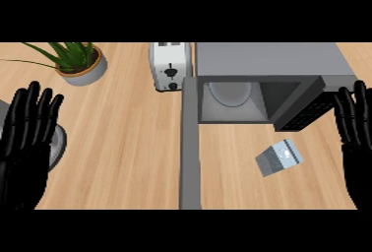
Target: Pick up the milk, place it into the microwave and close the microwave
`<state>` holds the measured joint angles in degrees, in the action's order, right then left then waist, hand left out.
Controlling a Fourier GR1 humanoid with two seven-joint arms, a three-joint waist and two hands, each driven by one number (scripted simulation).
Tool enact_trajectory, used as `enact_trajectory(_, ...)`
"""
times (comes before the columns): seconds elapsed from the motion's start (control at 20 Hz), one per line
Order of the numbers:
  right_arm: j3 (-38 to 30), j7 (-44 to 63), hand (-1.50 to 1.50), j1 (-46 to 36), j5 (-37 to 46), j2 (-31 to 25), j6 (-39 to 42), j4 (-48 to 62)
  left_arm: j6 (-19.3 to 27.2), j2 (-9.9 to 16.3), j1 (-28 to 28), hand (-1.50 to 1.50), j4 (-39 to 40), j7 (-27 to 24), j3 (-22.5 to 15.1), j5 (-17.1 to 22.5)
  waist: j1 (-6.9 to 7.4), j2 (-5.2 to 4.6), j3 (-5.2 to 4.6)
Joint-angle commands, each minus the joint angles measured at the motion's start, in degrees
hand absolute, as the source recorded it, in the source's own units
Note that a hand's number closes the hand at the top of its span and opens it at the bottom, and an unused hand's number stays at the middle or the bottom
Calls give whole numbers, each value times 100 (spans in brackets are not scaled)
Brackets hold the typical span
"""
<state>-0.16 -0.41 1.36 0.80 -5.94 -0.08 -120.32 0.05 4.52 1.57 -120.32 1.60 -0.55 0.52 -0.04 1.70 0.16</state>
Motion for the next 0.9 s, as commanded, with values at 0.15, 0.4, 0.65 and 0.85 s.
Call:
enact_trajectory(0.15,-297,458,-150,437,-883,-414,723,-997,-421,292,-463,-150,538,-82,500,579,-48,-164,-17)
enact_trajectory(0.4,-415,555,-150,1138,-1837,-737,1520,-753,-234,-297,-73,-150,482,348,513,1466,-56,-158,-14)
enact_trajectory(0.65,-261,646,-150,1732,-1618,-476,1588,-1193,-624,-393,760,-150,377,-209,440,1587,-12,-160,-18)
enact_trajectory(0.85,-516,11,-150,1972,-1628,-356,1964,-604,-831,-427,1610,-150,-326,-261,240,1718,14,-156,-15)
